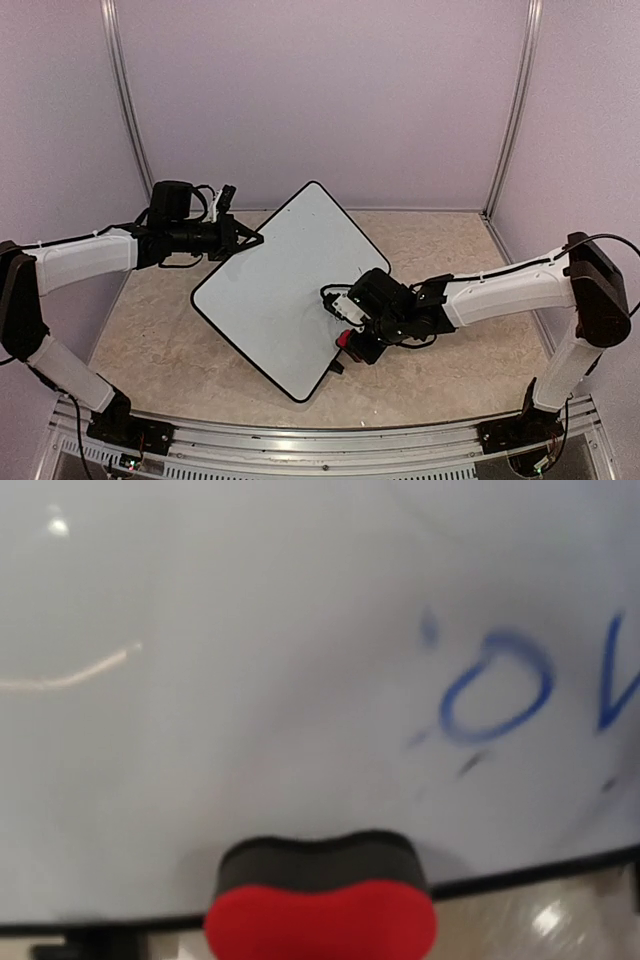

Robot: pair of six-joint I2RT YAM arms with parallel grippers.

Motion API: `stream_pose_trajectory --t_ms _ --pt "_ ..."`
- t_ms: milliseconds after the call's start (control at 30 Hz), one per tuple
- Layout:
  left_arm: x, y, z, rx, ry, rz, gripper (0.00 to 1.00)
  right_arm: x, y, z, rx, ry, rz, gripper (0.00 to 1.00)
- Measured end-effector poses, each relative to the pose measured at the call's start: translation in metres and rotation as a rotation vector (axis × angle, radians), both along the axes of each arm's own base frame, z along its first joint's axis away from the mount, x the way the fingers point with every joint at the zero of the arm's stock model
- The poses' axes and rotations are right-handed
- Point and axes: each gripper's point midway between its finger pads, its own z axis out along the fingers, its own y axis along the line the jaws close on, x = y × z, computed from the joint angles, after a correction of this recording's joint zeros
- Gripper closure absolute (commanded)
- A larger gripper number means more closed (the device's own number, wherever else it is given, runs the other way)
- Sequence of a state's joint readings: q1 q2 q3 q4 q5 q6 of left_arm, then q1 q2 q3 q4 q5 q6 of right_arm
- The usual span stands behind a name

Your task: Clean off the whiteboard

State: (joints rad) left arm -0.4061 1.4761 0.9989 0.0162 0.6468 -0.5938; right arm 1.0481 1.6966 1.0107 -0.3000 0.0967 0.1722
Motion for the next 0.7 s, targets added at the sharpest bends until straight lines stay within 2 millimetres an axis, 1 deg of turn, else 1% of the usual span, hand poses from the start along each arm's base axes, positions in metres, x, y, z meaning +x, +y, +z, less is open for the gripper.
stream_pose_trajectory --t_ms 133,267,433,567,700 --pt "0.001 0.001 0.0 0.0 0.0 0.009 1.0 0.024 0.013 0.015 0.033 -0.014 -0.029 0.8" --pt "0.002 0.003 0.0 0.0 0.002 0.015 1.0 0.043 0.017 0.027 0.063 -0.03 -0.059 0.8" --pt "0.003 0.003 0.0 0.0 0.003 0.017 1.0 0.044 0.017 0.027 0.072 -0.026 -0.06 0.8" --pt "0.003 0.003 0.0 0.0 0.004 0.017 1.0 0.042 0.014 0.023 0.084 -0.031 -0.06 0.8" --pt "0.002 0.003 0.0 -0.001 0.004 0.015 1.0 0.034 0.002 0.011 0.078 -0.019 -0.069 0.8"
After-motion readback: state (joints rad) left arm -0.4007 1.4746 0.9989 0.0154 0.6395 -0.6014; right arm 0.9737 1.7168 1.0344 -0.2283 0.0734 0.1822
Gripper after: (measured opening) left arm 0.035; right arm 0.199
